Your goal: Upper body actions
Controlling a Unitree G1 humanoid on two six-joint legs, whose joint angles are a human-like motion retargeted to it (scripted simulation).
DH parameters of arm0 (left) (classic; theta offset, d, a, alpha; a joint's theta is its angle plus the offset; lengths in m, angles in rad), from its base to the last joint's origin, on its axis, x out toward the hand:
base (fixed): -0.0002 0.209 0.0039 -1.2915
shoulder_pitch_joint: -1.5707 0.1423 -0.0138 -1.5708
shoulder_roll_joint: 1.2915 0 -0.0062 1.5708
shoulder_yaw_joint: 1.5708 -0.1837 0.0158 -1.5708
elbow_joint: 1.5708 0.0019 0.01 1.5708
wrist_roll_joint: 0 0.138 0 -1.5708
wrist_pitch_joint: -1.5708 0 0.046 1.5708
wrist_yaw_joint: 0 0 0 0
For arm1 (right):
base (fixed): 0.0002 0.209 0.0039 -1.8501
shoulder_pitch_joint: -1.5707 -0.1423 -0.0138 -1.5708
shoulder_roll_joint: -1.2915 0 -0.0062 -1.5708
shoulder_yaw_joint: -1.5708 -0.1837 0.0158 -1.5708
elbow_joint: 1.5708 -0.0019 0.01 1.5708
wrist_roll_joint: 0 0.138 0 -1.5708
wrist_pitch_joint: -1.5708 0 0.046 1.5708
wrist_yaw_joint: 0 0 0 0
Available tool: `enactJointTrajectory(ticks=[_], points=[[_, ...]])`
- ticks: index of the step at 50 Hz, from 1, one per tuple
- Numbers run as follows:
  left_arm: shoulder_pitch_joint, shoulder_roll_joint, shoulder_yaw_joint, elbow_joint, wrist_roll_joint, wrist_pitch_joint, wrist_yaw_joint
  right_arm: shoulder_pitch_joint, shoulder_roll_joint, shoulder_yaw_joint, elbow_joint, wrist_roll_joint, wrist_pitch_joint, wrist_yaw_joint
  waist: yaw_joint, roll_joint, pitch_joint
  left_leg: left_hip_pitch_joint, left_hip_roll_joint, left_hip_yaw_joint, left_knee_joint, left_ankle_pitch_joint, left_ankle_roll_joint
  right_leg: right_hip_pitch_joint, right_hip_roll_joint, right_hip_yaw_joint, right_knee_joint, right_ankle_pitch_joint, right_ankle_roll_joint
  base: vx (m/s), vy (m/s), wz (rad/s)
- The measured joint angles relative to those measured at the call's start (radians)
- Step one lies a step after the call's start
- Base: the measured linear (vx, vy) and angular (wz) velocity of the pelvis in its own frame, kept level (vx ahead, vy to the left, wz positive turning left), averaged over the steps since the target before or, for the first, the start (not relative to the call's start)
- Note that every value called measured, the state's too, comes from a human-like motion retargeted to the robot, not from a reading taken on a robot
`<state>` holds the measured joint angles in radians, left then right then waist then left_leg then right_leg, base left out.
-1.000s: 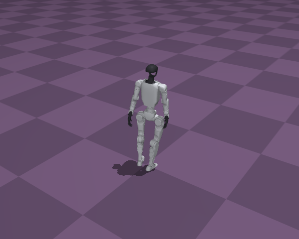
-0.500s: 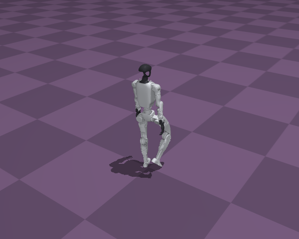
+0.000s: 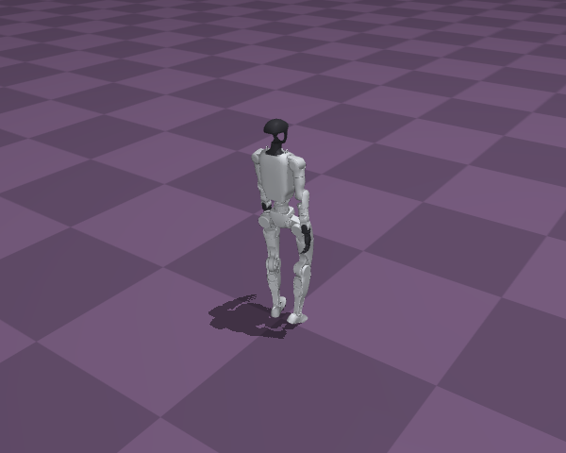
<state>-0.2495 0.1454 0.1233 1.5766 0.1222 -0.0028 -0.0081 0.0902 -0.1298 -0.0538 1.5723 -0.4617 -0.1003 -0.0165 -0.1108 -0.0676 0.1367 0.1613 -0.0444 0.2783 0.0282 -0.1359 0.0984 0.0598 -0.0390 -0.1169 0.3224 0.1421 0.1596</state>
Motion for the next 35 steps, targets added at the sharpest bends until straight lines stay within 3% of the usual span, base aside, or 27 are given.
enactJointTrajectory(ticks=[3, 7, 9, 12, 17, 25, 35], points=[[0.045, -0.005, -0.009, 0.022, 0.018, 0.01, -0.007, -0.03, 0.007, 0.029, -0.038, -0.019, -0.012, 0.007, -0.004, -0.037, -0.019, 0.003, -0.051, -0.028, 0.0, -0.004, 0.0, 0.079, -0.044, -0.098, -0.169, -0.103, -0.043, 0.07, -0.07, 0.33], [0.121, -0.006, -0.029, 0.039, 0.071, 0.015, -0.009, -0.078, 0.015, 0.069, -0.083, -0.059, -0.026, 0.022, 0.05, -0.061, -0.067, -0.018, -0.081, -0.014, -0.011, -0.01, -0.01, 0.086, -0.078, -0.18, -0.294, -0.048, -0.047, 0.01, -0.1, -0.3], [0.146, -0.003, -0.022, 0.04, 0.087, 0.015, -0.007, -0.104, 0.02, 0.087, -0.105, -0.071, -0.032, 0.031, 0.072, -0.057, -0.076, -0.031, -0.072, 0.004, -0.016, -0.01, -0.018, 0.051, -0.078, -0.145, -0.283, -0.047, -0.047, -0.11, -0.14, -0.57], [0.188, -0.005, -0.005, 0.035, 0.09, 0.022, 0.0, -0.143, 0.028, 0.12, -0.138, -0.079, -0.046, 0.042, 0.049, -0.048, -0.055, -0.03, -0.053, 0.008, -0.02, 0.0, -0.024, 0.017, -0.048, -0.03, -0.243, -0.056, -0.063, -0.09, -0.17, -0.03], [0.228, 0.006, -0.006, 0.031, 0.094, 0.034, -0.019, -0.151, 0.037, 0.126, -0.172, -0.075, -0.064, 0.072, -0.005, -0.037, -0.016, -0.027, -0.026, 0.0, -0.014, 0.013, -0.032, 0.04, -0.029, -0.069, -0.243, -0.073, -0.075, -0.11, -0.15, 0.34], [0.291, 0.012, 0.032, 0.007, 0.13, 0.033, -0.018, -0.08, 0.008, 0.095, -0.038, -0.092, -0.017, 0.028, 0.023, -0.046, -0.035, -0.036, -0.03, -0.011, -0.017, 0.019, -0.05, 0.041, -0.03, -0.084, -0.28, -0.069, -0.096, -0.01, -0.08, 0.05], [0.33, 0.042, 0.055, 0.008, 0.125, 0.063, -0.044, -0.022, -0.039, 0.034, 0.12, -0.026, 0.032, -0.029, 0.013, -0.013, -0.024, -0.038, 0.001, -0.029, -0.005, 0.026, -0.074, 0.059, -0.005, -0.117, -0.271, -0.094, -0.112, -0.04, -0.08, 0.11]])
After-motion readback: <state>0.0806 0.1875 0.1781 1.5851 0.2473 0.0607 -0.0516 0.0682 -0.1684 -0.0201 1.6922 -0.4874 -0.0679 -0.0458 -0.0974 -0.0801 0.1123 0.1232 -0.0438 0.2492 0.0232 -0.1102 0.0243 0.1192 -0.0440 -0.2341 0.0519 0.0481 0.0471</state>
